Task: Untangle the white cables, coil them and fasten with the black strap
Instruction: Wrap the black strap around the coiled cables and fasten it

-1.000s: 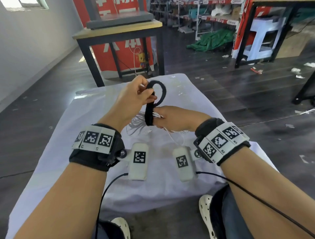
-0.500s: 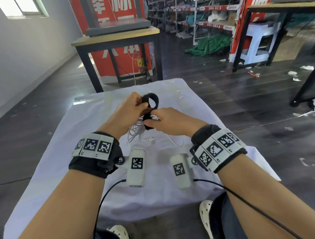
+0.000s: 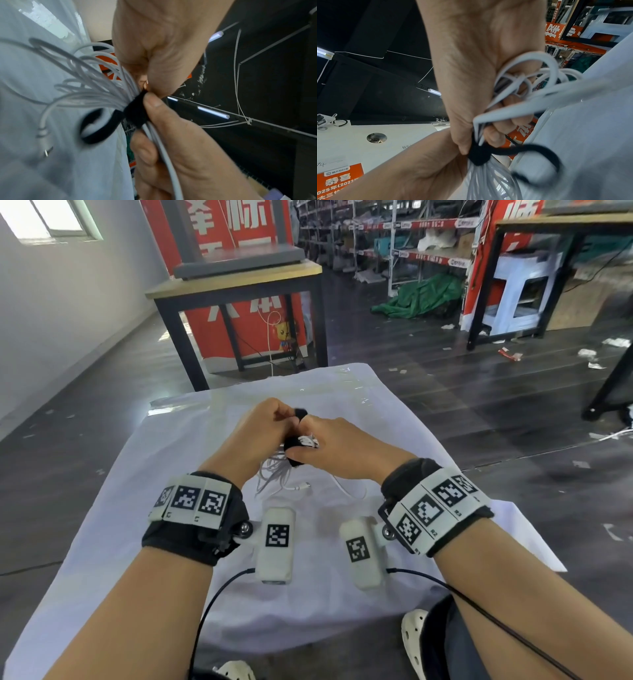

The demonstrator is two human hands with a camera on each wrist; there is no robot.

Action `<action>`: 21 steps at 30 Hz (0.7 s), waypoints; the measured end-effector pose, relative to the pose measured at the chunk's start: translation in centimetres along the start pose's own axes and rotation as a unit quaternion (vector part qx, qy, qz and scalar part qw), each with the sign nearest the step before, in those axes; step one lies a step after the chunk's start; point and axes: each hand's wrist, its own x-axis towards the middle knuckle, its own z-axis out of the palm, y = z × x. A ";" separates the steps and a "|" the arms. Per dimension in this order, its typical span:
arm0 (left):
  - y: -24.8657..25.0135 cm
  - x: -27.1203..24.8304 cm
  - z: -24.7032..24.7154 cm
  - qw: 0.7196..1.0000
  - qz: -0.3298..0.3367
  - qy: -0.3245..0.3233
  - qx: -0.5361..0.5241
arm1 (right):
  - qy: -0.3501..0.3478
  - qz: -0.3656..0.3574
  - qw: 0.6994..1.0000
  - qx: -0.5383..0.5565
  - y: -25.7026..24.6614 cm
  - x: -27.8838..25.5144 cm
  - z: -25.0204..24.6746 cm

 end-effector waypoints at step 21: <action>1.9 -2.5 -0.8 0.986 -0.048 -0.150 -0.050 | 0.162 0.202 0.881 0.395 2.8 0.6 -1.1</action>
